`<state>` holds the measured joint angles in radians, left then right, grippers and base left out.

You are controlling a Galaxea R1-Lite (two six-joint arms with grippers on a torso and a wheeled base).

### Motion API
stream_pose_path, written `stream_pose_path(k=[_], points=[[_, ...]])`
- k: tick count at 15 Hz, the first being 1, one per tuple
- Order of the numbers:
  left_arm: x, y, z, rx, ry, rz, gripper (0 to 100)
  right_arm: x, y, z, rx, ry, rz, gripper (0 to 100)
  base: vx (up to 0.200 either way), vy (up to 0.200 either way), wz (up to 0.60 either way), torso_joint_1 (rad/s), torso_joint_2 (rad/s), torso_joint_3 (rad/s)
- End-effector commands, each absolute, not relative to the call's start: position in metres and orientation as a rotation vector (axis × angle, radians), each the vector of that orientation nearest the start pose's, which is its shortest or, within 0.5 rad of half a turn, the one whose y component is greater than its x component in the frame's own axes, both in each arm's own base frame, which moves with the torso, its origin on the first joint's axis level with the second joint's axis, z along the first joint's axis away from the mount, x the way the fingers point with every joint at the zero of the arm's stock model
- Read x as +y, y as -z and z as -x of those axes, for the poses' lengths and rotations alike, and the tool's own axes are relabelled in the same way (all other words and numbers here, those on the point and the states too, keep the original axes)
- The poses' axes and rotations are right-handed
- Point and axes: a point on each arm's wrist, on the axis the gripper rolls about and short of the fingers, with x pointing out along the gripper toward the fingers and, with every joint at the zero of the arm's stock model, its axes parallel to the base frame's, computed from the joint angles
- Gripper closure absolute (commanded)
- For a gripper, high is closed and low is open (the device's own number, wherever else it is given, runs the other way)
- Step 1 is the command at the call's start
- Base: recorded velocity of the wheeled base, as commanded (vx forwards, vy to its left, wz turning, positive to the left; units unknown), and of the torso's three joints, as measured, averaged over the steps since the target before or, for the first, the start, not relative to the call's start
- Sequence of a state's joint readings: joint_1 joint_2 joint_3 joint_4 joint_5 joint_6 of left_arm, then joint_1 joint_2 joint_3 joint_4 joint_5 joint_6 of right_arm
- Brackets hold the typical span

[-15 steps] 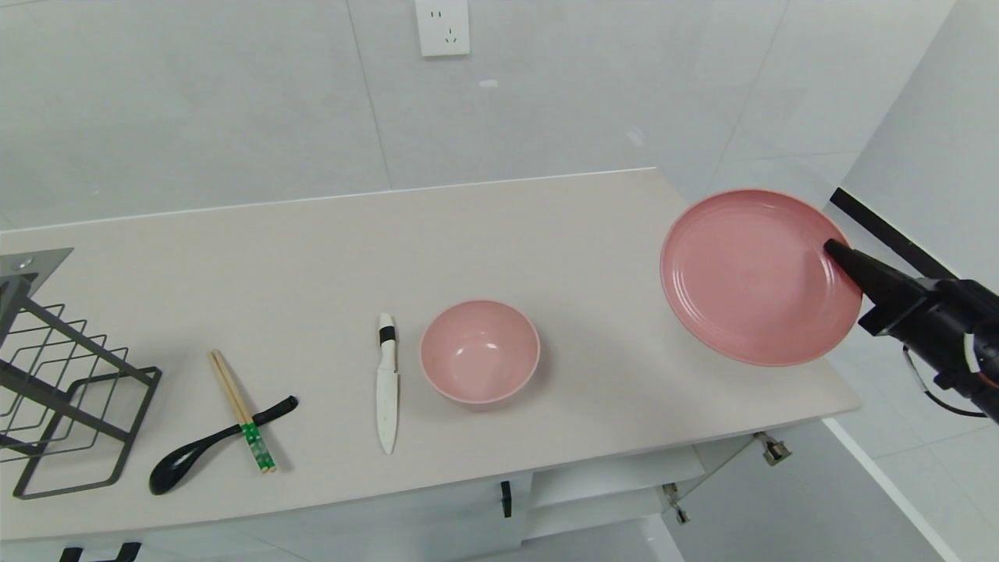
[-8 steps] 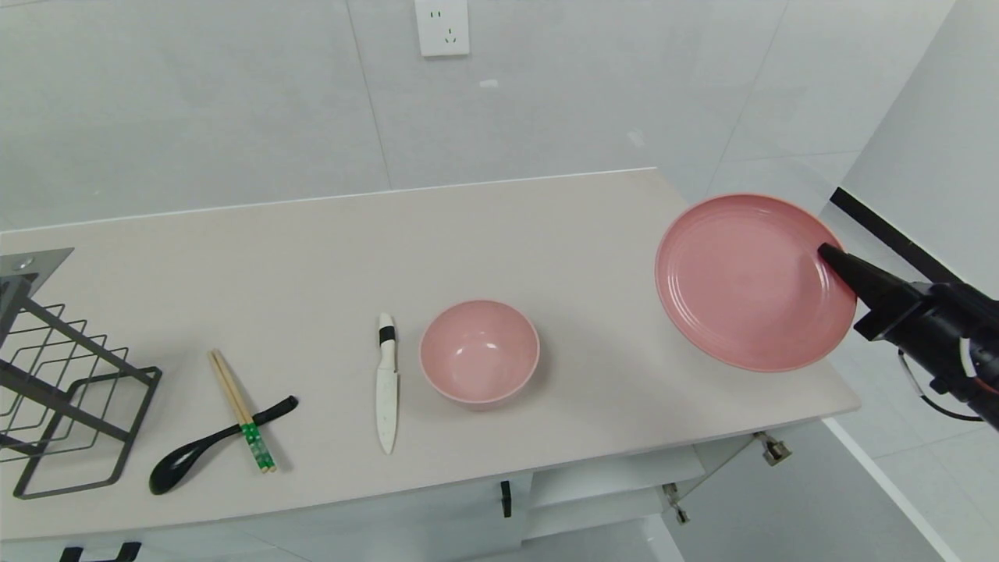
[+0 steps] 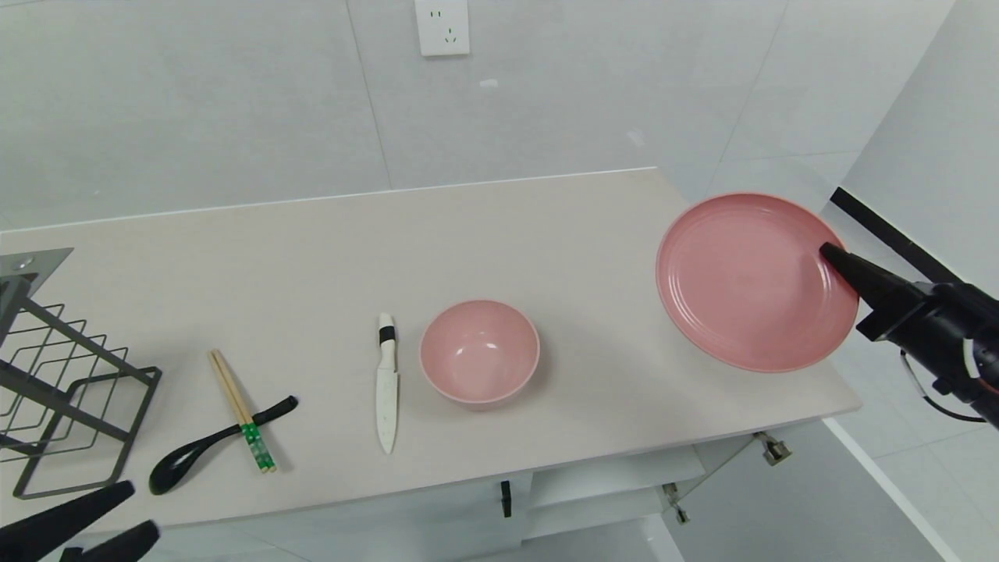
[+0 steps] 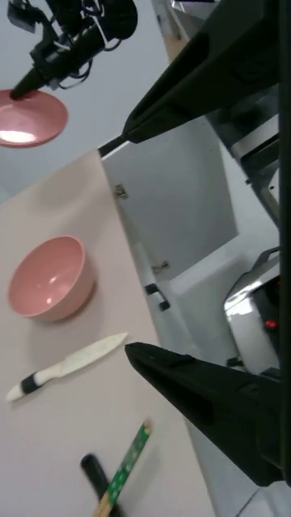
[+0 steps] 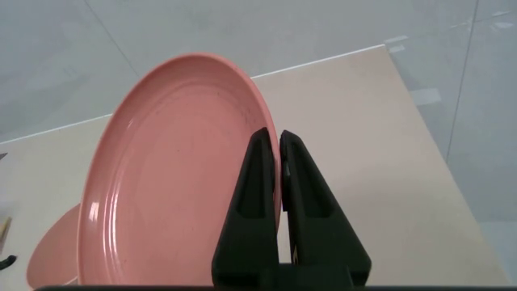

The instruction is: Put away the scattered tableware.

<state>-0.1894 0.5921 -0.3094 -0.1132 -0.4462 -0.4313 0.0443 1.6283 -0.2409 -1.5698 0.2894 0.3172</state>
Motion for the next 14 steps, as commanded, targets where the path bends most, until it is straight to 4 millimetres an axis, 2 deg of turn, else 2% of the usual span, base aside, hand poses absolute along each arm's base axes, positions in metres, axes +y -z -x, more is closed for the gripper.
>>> stream_pose_path(k=[1, 4, 5, 6, 9, 11, 14], points=[[-0.034, -0.178, -0.096, 0.492, 0.611, 0.444, 0, 0.017, -0.159, -0.221, -0.121, -0.363, -0.292, 100, 0.000, 0.000, 0.00, 0.000, 0.00, 0.000], [-0.053, -0.182, -0.134, 0.528, 0.600, 0.351, 0, 0.018, -0.157, -0.220, -0.113, -0.365, -0.293, 100, 0.000, 0.000, 0.00, 0.000, 0.00, 0.000], [-0.058, -0.183, -0.140, 0.533, 0.595, 0.322, 0, 0.018, -0.157, -0.220, -0.113, -0.365, -0.293, 100, 0.000, 0.000, 0.00, 0.000, 0.00, 0.000], [-0.073, -0.182, -0.150, 0.556, 0.607, 0.269, 0, 0.018, -0.157, -0.220, -0.113, -0.365, -0.293, 100, 0.000, 0.000, 0.00, 0.000, 0.00, 0.000], [-0.101, -0.170, -0.166, 0.625, 0.571, 0.191, 0, 0.018, -0.157, -0.220, -0.113, -0.365, -0.292, 100, 0.000, 0.000, 0.00, 0.000, 0.00, 0.000], [-0.105, -0.166, -0.172, 0.637, 0.556, 0.181, 0, 0.018, -0.157, -0.220, -0.113, -0.365, -0.292, 100, 0.000, 0.000, 0.00, 0.000, 0.00, 0.000], [-0.117, -0.158, -0.200, 0.605, 0.521, 0.183, 0, 0.017, -0.161, -0.217, -0.133, -0.368, -0.289, 100, 0.000, 0.000, 0.00, 0.000, 0.00, 0.000]])
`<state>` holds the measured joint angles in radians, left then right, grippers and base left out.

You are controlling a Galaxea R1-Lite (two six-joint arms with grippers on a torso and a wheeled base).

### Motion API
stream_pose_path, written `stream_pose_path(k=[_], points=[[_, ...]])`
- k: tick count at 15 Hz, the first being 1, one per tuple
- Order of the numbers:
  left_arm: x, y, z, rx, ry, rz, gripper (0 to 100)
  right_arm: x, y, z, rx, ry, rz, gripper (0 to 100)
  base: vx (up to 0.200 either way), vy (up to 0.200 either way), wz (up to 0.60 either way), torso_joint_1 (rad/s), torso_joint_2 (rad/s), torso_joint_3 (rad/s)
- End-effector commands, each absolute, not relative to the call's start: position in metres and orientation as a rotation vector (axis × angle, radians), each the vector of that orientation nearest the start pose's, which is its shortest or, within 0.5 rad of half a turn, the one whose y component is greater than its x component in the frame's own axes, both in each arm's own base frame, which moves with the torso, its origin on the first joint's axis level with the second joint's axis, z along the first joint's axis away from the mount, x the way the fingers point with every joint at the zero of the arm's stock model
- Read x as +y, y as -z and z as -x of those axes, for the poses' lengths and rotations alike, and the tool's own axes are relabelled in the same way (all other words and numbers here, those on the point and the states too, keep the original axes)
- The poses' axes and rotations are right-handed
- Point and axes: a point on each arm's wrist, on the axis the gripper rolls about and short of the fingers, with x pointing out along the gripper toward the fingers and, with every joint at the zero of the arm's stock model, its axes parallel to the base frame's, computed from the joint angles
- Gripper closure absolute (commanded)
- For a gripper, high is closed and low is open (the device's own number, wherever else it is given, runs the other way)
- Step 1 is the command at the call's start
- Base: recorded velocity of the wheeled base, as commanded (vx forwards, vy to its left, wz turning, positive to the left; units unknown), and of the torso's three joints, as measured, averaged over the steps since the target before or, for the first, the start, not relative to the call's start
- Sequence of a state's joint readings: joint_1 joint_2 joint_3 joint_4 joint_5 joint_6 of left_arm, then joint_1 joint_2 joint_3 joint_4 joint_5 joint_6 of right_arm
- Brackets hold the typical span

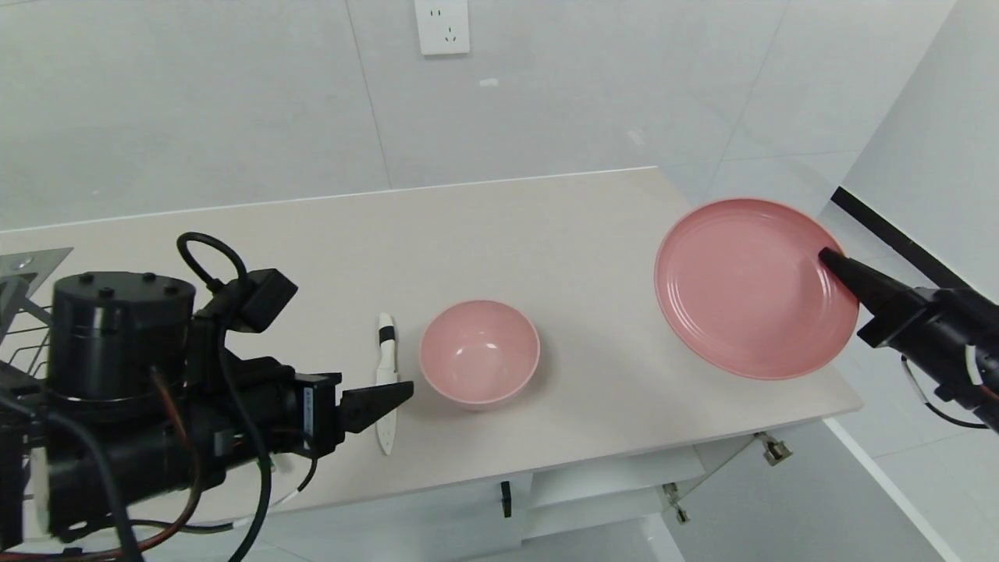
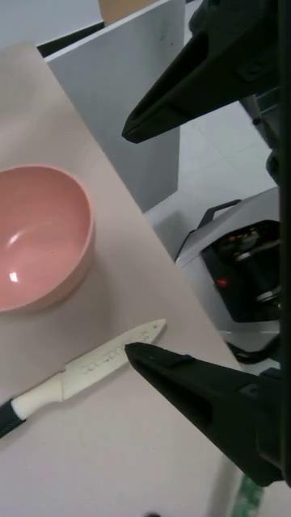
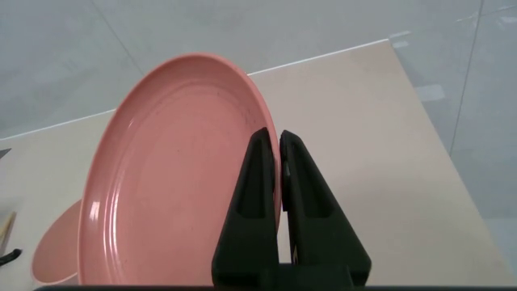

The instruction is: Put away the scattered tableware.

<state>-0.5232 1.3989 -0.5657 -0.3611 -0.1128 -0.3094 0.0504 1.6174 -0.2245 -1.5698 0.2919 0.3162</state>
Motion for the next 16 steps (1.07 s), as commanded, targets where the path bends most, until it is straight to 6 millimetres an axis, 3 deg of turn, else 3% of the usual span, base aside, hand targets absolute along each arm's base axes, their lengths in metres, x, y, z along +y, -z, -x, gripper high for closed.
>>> stream_pose_path(k=[1, 7, 16], points=[[-0.122, -0.154, -0.208, 0.609, 0.512, 0.180, 0, 0.018, -0.161, -0.217, -0.132, -0.369, -0.289, 100, 0.000, 0.000, 0.00, 0.000, 0.00, 0.000], [-0.148, -0.136, -0.255, 0.542, 0.500, 0.143, 0, 0.018, -0.161, -0.217, -0.132, -0.369, -0.289, 100, 0.000, 0.000, 0.00, 0.000, 0.00, 0.000], [-0.164, -0.119, -0.288, 0.562, 0.485, 0.146, 0, 0.017, -0.161, -0.217, -0.133, -0.369, -0.288, 100, 0.000, 0.000, 0.00, 0.000, 0.00, 0.000]])
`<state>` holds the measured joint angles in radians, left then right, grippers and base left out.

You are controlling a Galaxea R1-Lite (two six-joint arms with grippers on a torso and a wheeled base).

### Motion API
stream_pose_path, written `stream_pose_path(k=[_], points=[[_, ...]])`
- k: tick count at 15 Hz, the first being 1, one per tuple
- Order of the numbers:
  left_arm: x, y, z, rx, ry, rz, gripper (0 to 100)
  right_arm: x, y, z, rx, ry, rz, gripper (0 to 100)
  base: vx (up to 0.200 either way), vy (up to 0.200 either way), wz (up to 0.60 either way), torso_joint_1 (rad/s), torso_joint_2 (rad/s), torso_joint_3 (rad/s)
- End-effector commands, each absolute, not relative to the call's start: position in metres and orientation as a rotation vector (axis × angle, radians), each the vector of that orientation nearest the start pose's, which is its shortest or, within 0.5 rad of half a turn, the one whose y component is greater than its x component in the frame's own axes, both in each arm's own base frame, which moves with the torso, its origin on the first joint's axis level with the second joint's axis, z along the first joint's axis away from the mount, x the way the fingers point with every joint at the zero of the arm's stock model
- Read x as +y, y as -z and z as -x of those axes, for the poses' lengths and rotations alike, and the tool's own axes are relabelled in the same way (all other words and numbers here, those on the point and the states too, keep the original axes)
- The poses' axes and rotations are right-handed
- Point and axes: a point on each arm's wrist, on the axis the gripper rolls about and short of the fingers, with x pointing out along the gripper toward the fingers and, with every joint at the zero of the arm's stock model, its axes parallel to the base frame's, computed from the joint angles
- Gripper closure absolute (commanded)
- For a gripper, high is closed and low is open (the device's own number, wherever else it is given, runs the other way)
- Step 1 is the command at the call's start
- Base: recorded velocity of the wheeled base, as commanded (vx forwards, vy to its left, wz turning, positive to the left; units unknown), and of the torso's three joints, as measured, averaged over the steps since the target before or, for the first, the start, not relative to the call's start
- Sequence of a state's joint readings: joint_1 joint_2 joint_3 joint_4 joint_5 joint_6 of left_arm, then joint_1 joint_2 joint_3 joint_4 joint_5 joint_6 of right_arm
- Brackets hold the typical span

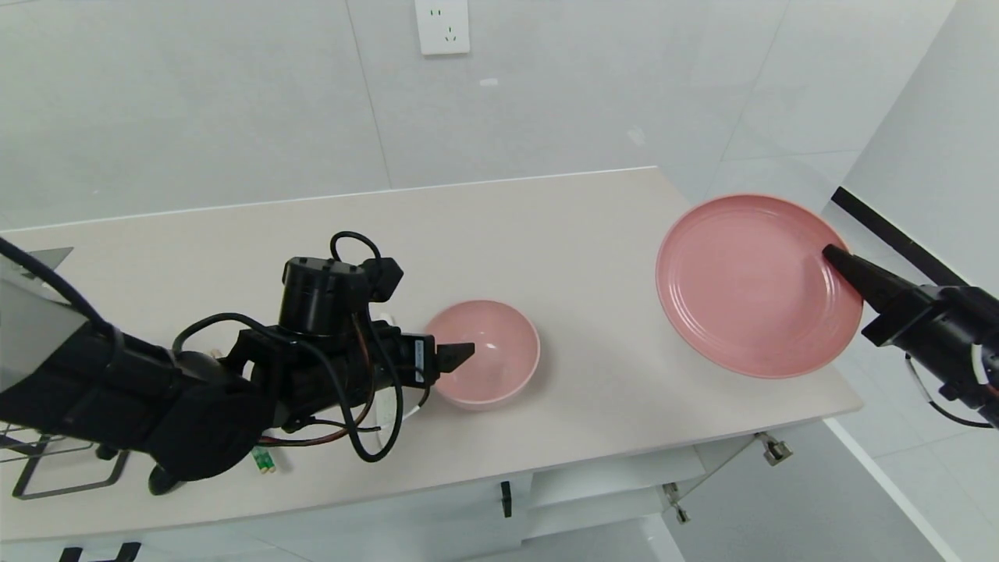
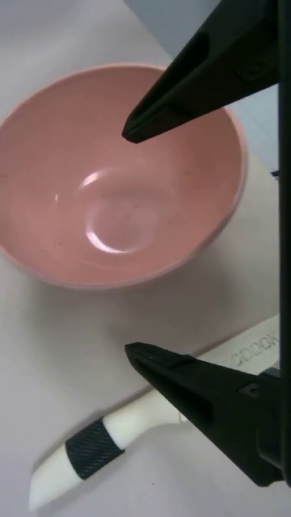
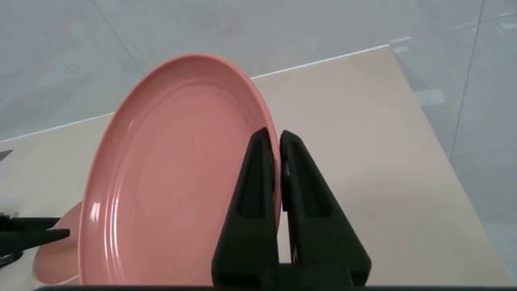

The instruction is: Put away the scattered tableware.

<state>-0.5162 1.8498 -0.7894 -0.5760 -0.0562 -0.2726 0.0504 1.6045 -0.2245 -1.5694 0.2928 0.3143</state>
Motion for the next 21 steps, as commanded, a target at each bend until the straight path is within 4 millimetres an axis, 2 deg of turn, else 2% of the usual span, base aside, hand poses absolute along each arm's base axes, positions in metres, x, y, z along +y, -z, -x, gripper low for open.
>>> stream_pose_path(k=[1, 7, 10, 11, 15, 16, 19, 20, 21], points=[[-0.165, -0.117, -0.295, 0.562, 0.479, 0.150, 0, 0.017, -0.162, -0.217, -0.135, -0.369, -0.286, 100, 0.000, 0.000, 0.00, 0.000, 0.00, 0.000], [-0.166, -0.101, -0.316, 0.549, 0.454, 0.165, 0, 0.017, -0.161, -0.217, -0.133, -0.369, -0.284, 100, 0.000, 0.000, 0.00, 0.000, 0.00, 0.000], [-0.167, -0.100, -0.316, 0.551, 0.456, 0.165, 0, 0.017, -0.161, -0.217, -0.133, -0.369, -0.284, 100, 0.000, 0.000, 0.00, 0.000, 0.00, 0.000], [-0.167, -0.101, -0.316, 0.549, 0.457, 0.165, 100, 0.017, -0.161, -0.217, -0.133, -0.369, -0.284, 100, 0.000, 0.000, 0.00, 0.000, 0.00, 0.000], [-0.166, -0.107, -0.315, 0.531, 0.460, 0.168, 100, 0.017, -0.162, -0.217, -0.135, -0.369, -0.283, 100, 0.000, 0.000, 0.00, 0.000, 0.00, 0.000], [-0.165, -0.117, -0.312, 0.499, 0.466, 0.173, 100, 0.018, -0.161, -0.217, -0.134, -0.369, -0.283, 100, 0.000, 0.000, 0.00, 0.000, 0.00, 0.000], [-0.158, -0.165, -0.292, 0.360, 0.502, 0.201, 100, 0.018, -0.161, -0.218, -0.132, -0.368, -0.282, 100, 0.000, 0.000, 0.00, 0.000, 0.00, 0.000], [-0.155, -0.173, -0.286, 0.337, 0.509, 0.201, 100, 0.018, -0.161, -0.218, -0.134, -0.369, -0.281, 100, 0.000, 0.000, 0.00, 0.000, 0.00, 0.000], [-0.144, -0.191, -0.264, 0.287, 0.529, 0.193, 100, 0.018, -0.162, -0.218, -0.137, -0.369, -0.281, 100, 0.000, 0.000, 0.00, 0.000, 0.00, 0.000]])
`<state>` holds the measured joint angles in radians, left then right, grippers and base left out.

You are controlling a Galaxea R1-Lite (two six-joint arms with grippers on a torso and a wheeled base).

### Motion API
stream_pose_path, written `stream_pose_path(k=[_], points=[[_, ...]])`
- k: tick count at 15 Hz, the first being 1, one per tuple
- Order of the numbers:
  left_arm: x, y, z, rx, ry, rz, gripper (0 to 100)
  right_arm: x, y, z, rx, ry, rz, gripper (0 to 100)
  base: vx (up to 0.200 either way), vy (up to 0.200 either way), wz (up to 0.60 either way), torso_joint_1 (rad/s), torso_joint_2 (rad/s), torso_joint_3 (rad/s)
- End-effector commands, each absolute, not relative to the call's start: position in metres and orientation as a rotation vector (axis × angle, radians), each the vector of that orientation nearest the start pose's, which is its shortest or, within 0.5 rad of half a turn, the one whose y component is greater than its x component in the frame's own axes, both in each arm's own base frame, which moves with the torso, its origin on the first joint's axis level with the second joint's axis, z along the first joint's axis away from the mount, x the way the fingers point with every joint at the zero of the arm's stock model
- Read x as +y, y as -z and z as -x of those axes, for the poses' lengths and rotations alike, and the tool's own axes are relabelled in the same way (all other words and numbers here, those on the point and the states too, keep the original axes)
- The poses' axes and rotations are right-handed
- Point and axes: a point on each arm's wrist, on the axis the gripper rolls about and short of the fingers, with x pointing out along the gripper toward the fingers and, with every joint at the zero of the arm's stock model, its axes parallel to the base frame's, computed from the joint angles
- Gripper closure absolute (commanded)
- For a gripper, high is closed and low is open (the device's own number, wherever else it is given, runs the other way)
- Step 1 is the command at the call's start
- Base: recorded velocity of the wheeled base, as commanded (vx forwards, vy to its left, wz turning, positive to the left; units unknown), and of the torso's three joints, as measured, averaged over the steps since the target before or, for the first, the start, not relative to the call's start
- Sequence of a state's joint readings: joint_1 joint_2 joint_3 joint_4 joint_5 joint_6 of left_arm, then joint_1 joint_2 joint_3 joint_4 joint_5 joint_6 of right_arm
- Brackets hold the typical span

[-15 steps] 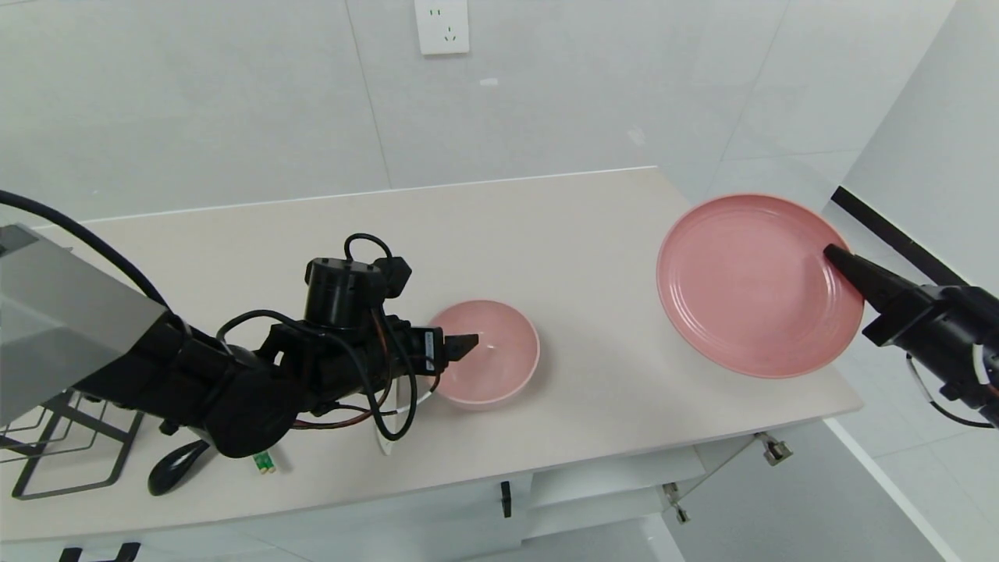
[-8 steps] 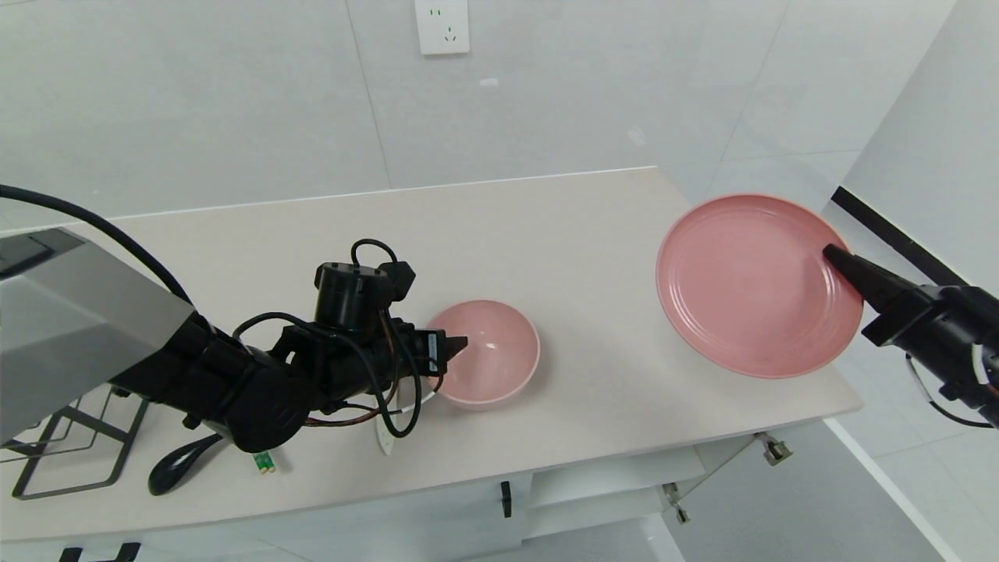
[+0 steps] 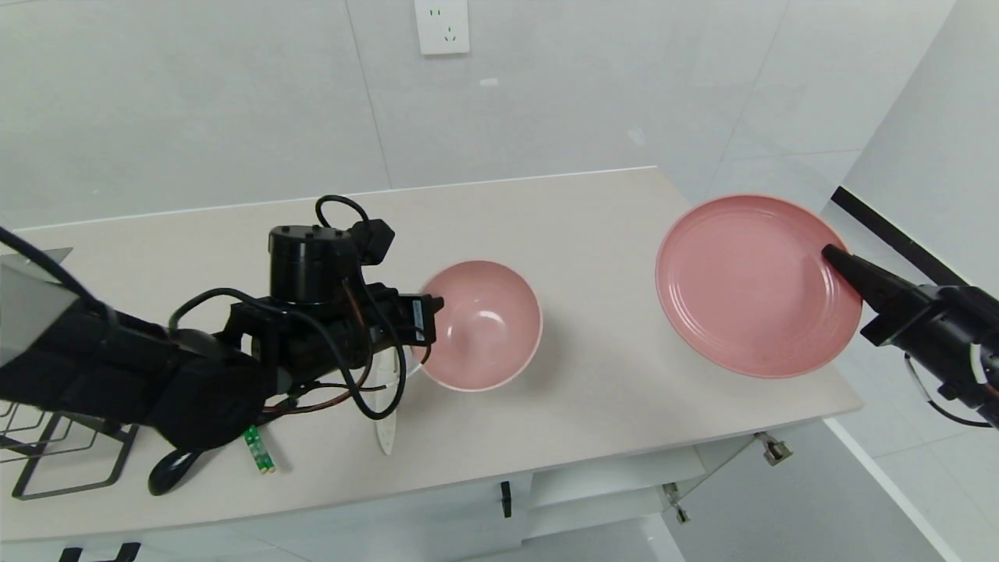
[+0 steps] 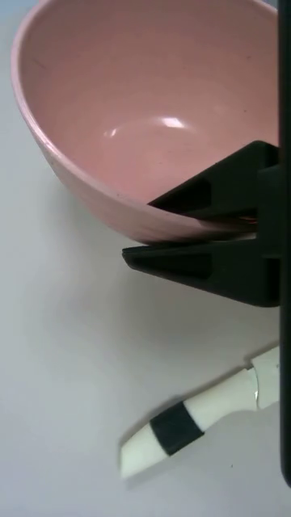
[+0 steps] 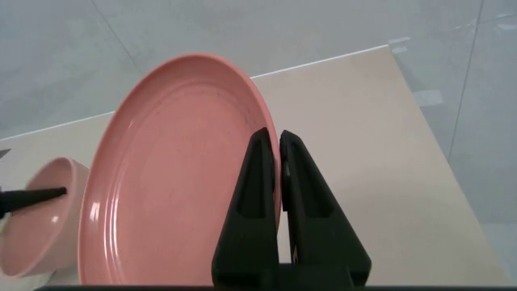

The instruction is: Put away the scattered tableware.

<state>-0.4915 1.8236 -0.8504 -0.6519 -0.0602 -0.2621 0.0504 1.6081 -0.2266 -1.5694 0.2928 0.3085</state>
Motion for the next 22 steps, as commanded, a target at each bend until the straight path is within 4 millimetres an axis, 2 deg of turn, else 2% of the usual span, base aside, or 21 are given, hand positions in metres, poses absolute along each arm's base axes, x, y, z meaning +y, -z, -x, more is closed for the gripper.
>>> stream_pose_path(k=[1, 3, 7, 9, 10, 11, 12, 15, 17, 18, 21, 22], points=[[-0.138, -0.197, -0.252, 0.266, 0.535, 0.193, 100, 0.018, -0.162, -0.217, -0.138, -0.371, -0.279, 100, 0.000, 0.000, 0.00, 0.000, 0.00, 0.000], [-0.118, -0.210, -0.214, 0.226, 0.577, 0.215, 100, 0.026, -0.164, -0.217, -0.141, -0.410, -0.282, 100, 0.000, 0.000, 0.00, 0.000, 0.00, 0.000], [-0.092, -0.196, -0.167, 0.238, 0.618, 0.310, 100, 0.057, -0.165, -0.212, -0.125, -0.554, -0.294, 100, 0.000, 0.000, 0.00, 0.000, 0.00, 0.000], [-0.089, -0.194, -0.161, 0.197, 0.624, 0.369, 100, 0.065, -0.166, -0.210, -0.127, -0.588, -0.295, 100, 0.000, 0.000, 0.00, 0.000, 0.00, 0.000], [-0.087, -0.185, -0.155, 0.194, 0.638, 0.407, 100, 0.066, -0.166, -0.210, -0.127, -0.584, -0.292, 100, 0.000, 0.000, 0.00, 0.000, 0.00, 0.000], [-0.086, -0.179, -0.152, 0.206, 0.641, 0.401, 100, 0.066, -0.165, -0.209, -0.121, -0.583, -0.292, 100, 0.000, 0.000, 0.00, 0.000, 0.00, 0.000], [-0.083, -0.163, -0.145, 0.258, 0.634, 0.386, 100, 0.064, -0.161, -0.209, -0.104, -0.577, -0.300, 100, 0.000, 0.000, 0.00, 0.000, 0.00, 0.000], [-0.082, -0.156, -0.142, 0.277, 0.642, 0.349, 100, 0.064, -0.159, -0.205, -0.092, -0.575, -0.293, 100, 0.000, 0.000, 0.00, 0.000, 0.00, 0.000], [-0.080, -0.140, -0.132, 0.324, 0.621, 0.268, 100, 0.063, -0.163, -0.201, -0.112, -0.581, -0.293, 100, 0.000, 0.000, 0.00, 0.000, 0.00, 0.000], [-0.080, -0.119, -0.122, 0.380, 0.566, 0.110, 100, 0.063, -0.164, -0.200, -0.118, -0.581, -0.293, 100, 0.000, 0.000, 0.00, 0.000, 0.00, 0.000], [-0.094, -0.113, -0.111, 0.388, 0.567, 0.043, 100, 0.064, -0.165, -0.202, -0.124, -0.585, -0.293, 100, 0.000, 0.000, 0.00, 0.000, 0.00, 0.000], [-0.092, -0.110, -0.105, 0.387, 0.591, 0.036, 100, 0.064, -0.167, -0.202, -0.130, -0.585, -0.293, 100, 0.000, 0.000, 0.00, 0.000, 0.00, 0.000]])
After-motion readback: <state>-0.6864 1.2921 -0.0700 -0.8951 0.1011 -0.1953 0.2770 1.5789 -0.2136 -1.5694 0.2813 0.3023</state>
